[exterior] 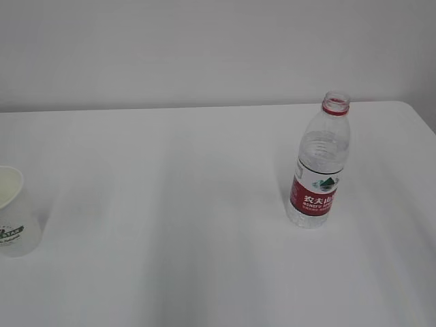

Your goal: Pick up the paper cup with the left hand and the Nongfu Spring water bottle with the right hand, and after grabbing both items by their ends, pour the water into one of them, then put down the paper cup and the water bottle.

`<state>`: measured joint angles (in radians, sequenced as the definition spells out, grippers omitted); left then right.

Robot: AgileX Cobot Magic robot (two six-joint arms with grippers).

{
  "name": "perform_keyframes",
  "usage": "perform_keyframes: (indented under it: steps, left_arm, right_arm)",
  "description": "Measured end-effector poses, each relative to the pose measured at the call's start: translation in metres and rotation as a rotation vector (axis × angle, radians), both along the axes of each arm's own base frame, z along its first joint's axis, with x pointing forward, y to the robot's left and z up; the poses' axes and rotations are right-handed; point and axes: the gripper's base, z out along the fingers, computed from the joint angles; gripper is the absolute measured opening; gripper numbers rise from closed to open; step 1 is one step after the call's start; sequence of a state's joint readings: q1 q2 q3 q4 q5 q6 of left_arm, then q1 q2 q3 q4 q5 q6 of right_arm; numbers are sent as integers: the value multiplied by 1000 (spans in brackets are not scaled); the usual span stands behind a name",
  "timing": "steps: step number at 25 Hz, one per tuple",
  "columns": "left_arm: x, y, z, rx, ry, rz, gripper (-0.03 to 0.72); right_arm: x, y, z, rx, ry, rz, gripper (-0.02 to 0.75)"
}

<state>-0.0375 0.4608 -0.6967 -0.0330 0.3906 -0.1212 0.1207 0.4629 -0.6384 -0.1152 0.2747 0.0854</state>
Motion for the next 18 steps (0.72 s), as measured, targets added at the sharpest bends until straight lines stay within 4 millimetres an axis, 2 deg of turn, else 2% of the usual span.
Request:
perform_keyframes:
  steps: [3,6,12,18]
  left_arm:
    - [9,0,-2,-1,16,0,514]
    - [17,-1,-15,-4,36,1,508]
    - [25,-1,-50,2,76,5,505]
    - [29,0,-74,-3,71,8,504]
  right_arm:
    - [8,2,0,8,-15,8,552]
    - [17,4,-7,29,-13,17,552]
    - [25,5,-33,31,19,23,552]
    - [27,6,-65,26,56,29,552]
